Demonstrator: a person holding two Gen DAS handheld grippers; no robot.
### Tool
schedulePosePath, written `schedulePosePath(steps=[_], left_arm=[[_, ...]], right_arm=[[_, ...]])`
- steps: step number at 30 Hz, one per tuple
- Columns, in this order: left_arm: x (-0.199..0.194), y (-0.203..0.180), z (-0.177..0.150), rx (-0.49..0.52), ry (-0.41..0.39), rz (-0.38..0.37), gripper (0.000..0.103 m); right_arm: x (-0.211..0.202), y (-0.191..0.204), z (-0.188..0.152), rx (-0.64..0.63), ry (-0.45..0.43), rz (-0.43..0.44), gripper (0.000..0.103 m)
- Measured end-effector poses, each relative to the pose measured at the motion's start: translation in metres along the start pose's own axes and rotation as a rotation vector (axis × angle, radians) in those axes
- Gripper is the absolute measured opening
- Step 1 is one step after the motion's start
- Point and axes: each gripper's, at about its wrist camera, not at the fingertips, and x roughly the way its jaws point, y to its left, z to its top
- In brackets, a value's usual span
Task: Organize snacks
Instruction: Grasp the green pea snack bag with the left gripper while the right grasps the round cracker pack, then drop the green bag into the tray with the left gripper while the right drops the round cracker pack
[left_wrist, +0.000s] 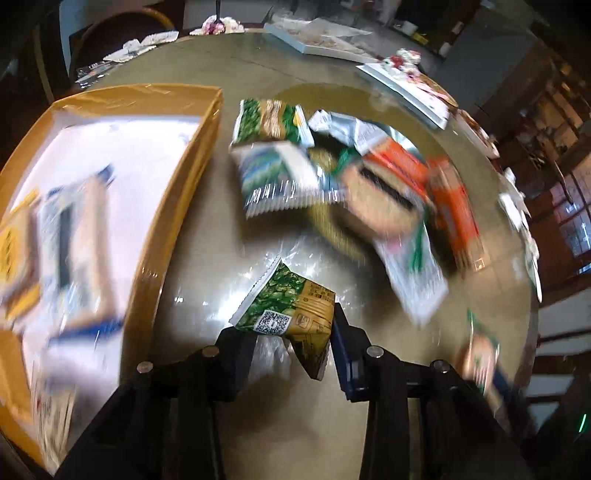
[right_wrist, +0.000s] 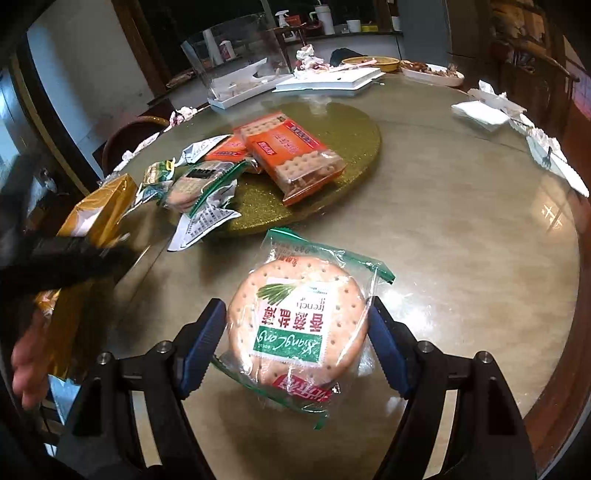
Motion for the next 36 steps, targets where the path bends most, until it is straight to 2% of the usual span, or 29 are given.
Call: schedulePosePath(steps=[5,7,14,18,21,29,36], left_arm=[[-0.038,0.002,-0.041,0.060,-0.069,-0.086,0.037],[-0.052,0.002,-0.051,0.092,-0.115,-0.095,0.037],[-0.079,0.006,-0.061,0.122,-0.184,-0.100,0.037],[-0.088,0.006,-0.062,0.134,-0.221,-0.111,0.037],[-0.088,0.008,-0.060,0.125,-0.219,-0.127,0.037],[-0.104,0.020,-0.061,0.111,-0.257,-0.118,0.037],[-0.129,0.055,-0.052,0.050,-0.308,-0.133,0.037]], right_arm=[[0.006,0.013,0.001,-0.037,0.011,-0.078,0.077],[0.006,0.019,-0.001,-0.045,0.010,-0.099,0.076],[-0.006,0.031,-0.009,-0.050,-0.016,-0.090,0.076],[-0.027,0.049,-0.010,-0.088,-0.079,-0.100,0.076],[-0.041,0.064,-0.009,-0.121,-0.109,-0.088,0.076],[-0.064,0.098,-0.005,-0.176,-0.159,-0.034,0.076],[-0.064,0.136,0.004,-0.234,-0.159,0.164,0.076]])
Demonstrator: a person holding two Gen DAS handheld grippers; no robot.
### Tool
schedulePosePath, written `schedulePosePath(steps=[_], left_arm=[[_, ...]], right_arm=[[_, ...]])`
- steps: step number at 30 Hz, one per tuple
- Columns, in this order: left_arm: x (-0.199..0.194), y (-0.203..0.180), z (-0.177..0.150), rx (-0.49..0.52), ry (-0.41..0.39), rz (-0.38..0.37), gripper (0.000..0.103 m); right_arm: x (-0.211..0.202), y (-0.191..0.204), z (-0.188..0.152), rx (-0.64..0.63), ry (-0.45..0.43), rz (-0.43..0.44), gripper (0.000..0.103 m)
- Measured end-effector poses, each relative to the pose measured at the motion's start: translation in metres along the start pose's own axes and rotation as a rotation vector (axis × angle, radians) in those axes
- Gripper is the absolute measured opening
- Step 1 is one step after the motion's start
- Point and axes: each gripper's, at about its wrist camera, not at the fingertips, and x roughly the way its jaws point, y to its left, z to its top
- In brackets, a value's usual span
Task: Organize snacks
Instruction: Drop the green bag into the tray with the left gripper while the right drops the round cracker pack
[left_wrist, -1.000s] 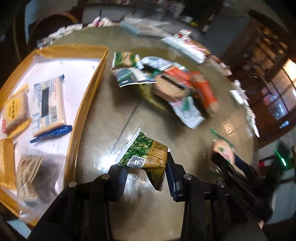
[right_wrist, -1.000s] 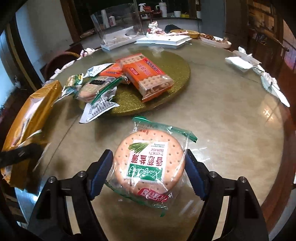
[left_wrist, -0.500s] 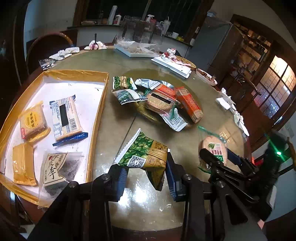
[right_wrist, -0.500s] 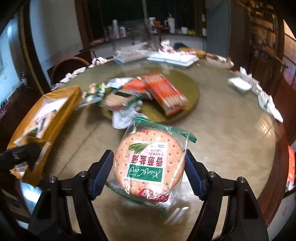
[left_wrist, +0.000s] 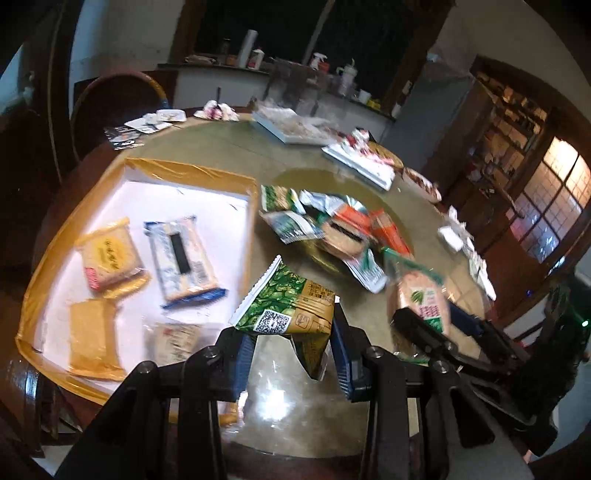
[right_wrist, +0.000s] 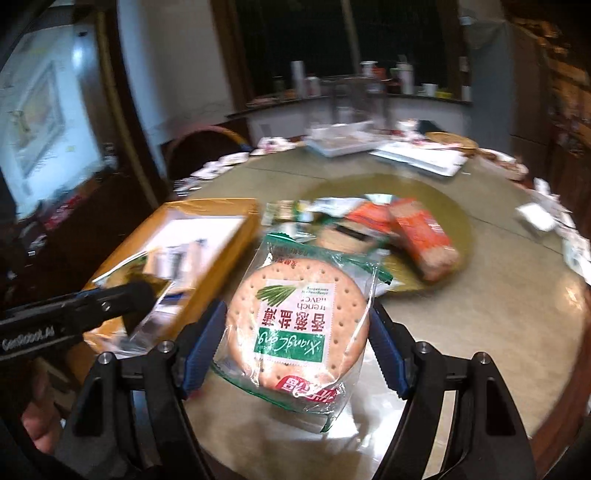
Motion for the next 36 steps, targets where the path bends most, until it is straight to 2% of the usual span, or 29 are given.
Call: schedulePosePath(steps=[3,7,11,17,22,33,36], left_arm=[[-0.007,0.030,0.011,-0.061,-0.005,-0.002,0.037],[-0.012,0.071,0.024,-0.110,-0.039,0.063,0.037],[-0.002,0.103,0.041,-0.133,-0.060,0.118,0.037],[0.028,0.130,0.065,-0.112,-0.078,0.271,0.037],[0.046,0.142,0.069,-0.076,-0.062,0.348,0.037],[0.068,0.144,0.072,-0.012,-0.025,0.414,0.038],[0.075,0.145,0.071,0.004,-0.009,0.443,0.042]], right_arm=[[0.017,0.021,0.004,-0.016,0.033,0.062,0.076],[0.042,0.046,0.013,-0.032,0.059,0.193,0.076],[0.071,0.066,0.031,-0.063,0.073,0.240,0.076],[0.125,0.095,0.058,-0.085,0.116,0.303,0.076],[0.155,0.112,0.060,-0.127,0.164,0.288,0.076],[0.182,0.108,0.058,-0.107,0.233,0.235,0.077],[0.183,0.110,0.059,-0.107,0.240,0.233,0.078]])
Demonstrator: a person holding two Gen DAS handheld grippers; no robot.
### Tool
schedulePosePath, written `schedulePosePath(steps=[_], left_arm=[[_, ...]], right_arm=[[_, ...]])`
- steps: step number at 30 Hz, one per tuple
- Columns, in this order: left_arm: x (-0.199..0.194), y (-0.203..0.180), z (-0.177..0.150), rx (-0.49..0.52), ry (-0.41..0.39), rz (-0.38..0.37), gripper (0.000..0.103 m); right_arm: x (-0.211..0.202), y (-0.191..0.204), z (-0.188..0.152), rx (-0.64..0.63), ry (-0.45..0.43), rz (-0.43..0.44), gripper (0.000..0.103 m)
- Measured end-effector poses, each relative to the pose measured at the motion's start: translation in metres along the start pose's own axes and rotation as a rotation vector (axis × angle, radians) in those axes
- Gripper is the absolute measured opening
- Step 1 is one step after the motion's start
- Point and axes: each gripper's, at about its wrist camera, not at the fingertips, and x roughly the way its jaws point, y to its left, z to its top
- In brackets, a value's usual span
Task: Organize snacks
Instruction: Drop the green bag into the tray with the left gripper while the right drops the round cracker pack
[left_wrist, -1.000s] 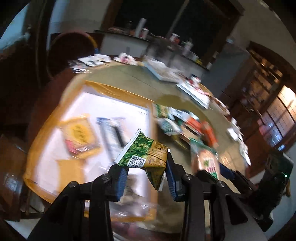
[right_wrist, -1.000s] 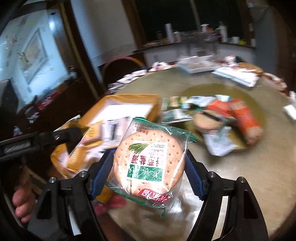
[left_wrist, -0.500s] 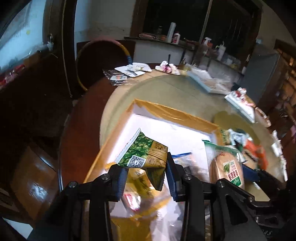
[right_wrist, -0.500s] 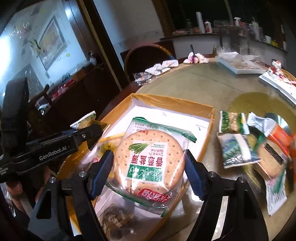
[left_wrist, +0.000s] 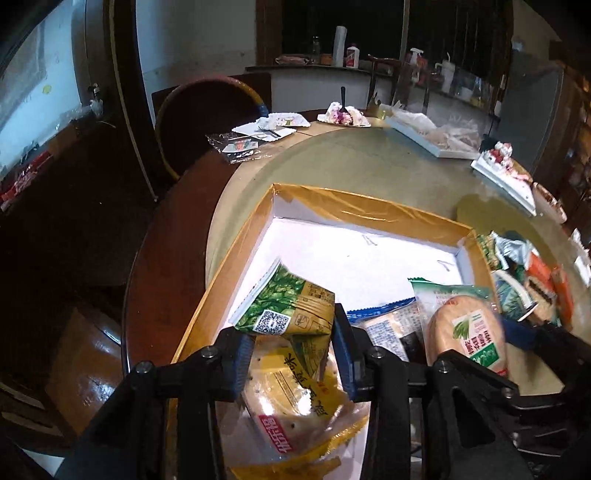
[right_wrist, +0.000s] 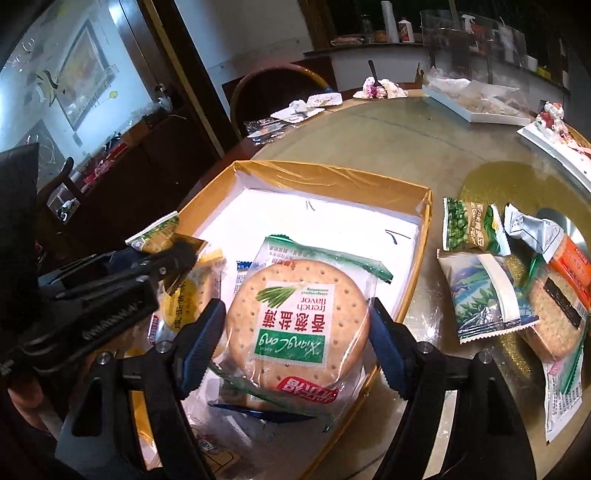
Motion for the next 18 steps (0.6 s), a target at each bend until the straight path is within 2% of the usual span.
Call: schedulePosePath(steps=[2,4,7,11,13,16,18], left_arm=[[0.001,0.000,-0.002,-0.003,0.010,0.008,0.063],[-0.007,0.001,-0.005,-0.013,-0.026,0.023,0.071],[-0.024,-0.005,-0.009,0.010,-0.070,0.055,0.077],[-0.050,-0.017,-0.016,0.021,-0.116,0.071,0.077],[-0.065,-0.021,-0.020,0.002,-0.128,0.026,0.077],[-0.090,-0.032,-0.031,-0.034,-0.128,-0.102,0.079],[-0.097,-0.042,-0.036,-0.046,-0.121,-0.160,0.079]], right_arm=[[0.001,-0.001,0.002,0.016,0.004,0.005,0.079],[-0.003,-0.004,0.001,0.040,-0.001,0.016,0.080],[-0.018,-0.010,-0.004,0.081,-0.041,0.032,0.081],[-0.048,-0.023,-0.015,0.142,-0.110,0.054,0.082],[-0.066,-0.031,-0.025,0.174,-0.155,0.051,0.082],[-0.098,-0.047,-0.045,0.209,-0.221,0.050,0.082],[-0.120,-0.063,-0.060,0.231,-0.256,0.038,0.082]])
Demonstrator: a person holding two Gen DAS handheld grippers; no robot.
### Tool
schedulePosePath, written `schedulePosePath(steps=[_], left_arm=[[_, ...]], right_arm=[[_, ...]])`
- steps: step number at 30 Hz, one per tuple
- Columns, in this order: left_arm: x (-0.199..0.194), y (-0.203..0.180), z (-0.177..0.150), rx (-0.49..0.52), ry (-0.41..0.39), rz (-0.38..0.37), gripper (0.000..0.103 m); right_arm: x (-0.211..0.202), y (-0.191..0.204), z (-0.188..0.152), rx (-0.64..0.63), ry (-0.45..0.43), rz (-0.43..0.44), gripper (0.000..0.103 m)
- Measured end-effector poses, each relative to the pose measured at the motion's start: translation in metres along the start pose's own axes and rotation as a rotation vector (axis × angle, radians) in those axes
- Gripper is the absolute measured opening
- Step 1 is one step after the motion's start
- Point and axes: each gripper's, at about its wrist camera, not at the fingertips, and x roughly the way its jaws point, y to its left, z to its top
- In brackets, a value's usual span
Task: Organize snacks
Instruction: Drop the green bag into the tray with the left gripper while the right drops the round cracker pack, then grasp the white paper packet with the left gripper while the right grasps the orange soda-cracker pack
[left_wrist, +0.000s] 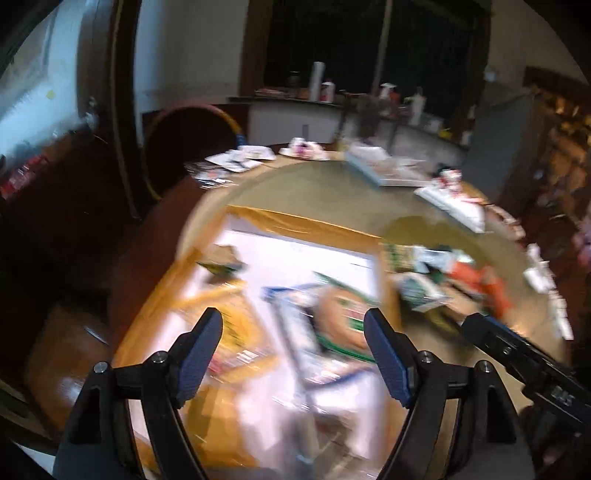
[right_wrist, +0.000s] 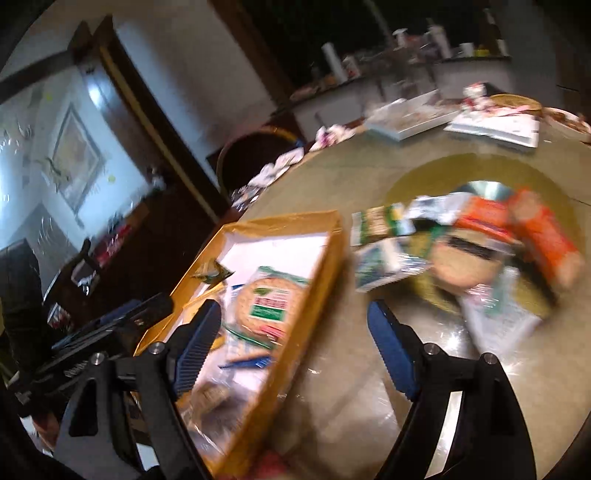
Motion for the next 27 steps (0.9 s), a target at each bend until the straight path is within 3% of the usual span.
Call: schedulePosePath(steps=[4,11,18,25,27], left_arm=[[-0.002,-0.031,-0.011,-0.032,0.068,-0.165,0.080],[0.000,-0.075,-0.024,0.010,0.136,-0.248,0.080],[0.001,-0.094,-0.030,0.050,0.164,-0.237,0.080],[0.016,-0.113,-0.030,0.056,0.223,-0.250,0.080],[0.023,-0.120,-0.029,0.060,0.236,-0.263,0.080]], right_arm=[[-0.041,-0.035,-0.006,0.003,-0.019,-0.040,0.082],[-0.077,-0.110,0.012,0.012,-0.020,-0.185,0.082],[-0.036,-0.186,0.049,0.026,0.091,-0.306,0.082],[0.013,-0.209,0.072,0.004,0.154,-0.286,0.082],[0.021,-0.208,0.069,0.000,0.168,-0.301,0.072]])
